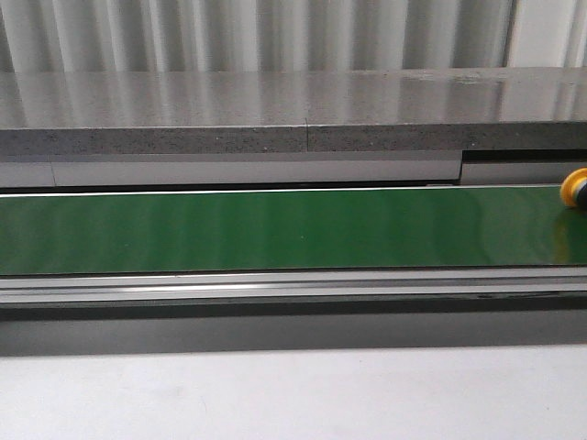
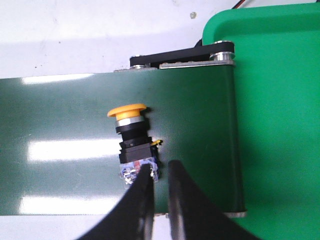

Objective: Move button from right to left

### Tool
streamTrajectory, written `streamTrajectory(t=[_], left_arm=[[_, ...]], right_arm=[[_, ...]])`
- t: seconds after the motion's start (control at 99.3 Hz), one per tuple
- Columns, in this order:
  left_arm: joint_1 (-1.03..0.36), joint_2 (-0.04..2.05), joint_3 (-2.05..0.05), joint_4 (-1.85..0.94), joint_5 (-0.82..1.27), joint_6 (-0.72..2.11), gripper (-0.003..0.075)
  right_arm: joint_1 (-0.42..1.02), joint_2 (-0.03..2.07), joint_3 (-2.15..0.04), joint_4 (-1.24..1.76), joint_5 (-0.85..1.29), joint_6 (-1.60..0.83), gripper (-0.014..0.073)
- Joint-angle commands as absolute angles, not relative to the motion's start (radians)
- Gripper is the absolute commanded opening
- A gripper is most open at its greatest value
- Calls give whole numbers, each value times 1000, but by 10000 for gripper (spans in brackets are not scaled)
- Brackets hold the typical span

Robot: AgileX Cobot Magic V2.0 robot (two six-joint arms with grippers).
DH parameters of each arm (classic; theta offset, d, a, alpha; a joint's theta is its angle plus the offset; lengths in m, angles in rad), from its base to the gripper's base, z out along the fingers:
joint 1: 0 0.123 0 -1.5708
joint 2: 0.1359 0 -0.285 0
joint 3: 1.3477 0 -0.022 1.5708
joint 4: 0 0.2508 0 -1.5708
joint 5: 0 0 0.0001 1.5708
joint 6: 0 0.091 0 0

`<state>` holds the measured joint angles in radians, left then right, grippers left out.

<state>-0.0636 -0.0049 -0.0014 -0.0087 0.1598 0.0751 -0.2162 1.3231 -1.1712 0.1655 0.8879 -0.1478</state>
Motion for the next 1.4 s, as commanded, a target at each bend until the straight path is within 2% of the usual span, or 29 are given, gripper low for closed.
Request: streamTrajectory(t=[0.0, 0.423, 0.443, 1.158, 1.389], left_arm=[[-70, -40, 24, -11, 85, 73, -20], [-70, -40, 24, -11, 85, 73, -20], [-70, -40, 24, -11, 85, 73, -20], [-70, -40, 24, -11, 81, 73, -20], [-70, -40, 24, -11, 64, 73, -20]], right_arm=[[-199, 1246, -1175, 177, 850, -160, -72], [0, 1052, -1011, 175, 740, -160, -67], [46, 954, -922, 174, 708, -166, -67], [56, 379, -580, 175, 625, -169, -67], [56, 269, -519, 175, 622, -169, -67]])
